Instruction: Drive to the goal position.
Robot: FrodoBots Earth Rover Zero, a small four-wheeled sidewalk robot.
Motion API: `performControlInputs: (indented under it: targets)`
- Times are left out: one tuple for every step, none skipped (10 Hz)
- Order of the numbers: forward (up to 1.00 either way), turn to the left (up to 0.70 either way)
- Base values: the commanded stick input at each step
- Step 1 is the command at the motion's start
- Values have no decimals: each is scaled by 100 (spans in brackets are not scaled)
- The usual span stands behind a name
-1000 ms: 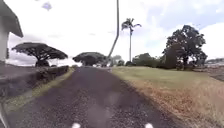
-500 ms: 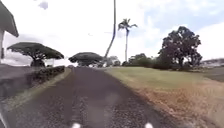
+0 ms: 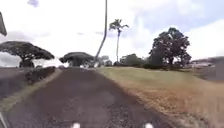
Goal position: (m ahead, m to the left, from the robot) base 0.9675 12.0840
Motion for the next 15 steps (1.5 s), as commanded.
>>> performControlInputs:
  targets:
    - [0, -70]
    - [0, -70]
    - [0, -70]
    - [0, -70]
    - [0, -70]
    - [0, -70]
    - [0, -70]
    - [0, -70]
    - [0, -70]
    - [0, -70]
    - [0, -70]
    - [0, -70]
    - [0, -70]
    - [0, -70]
    - [0, -70]
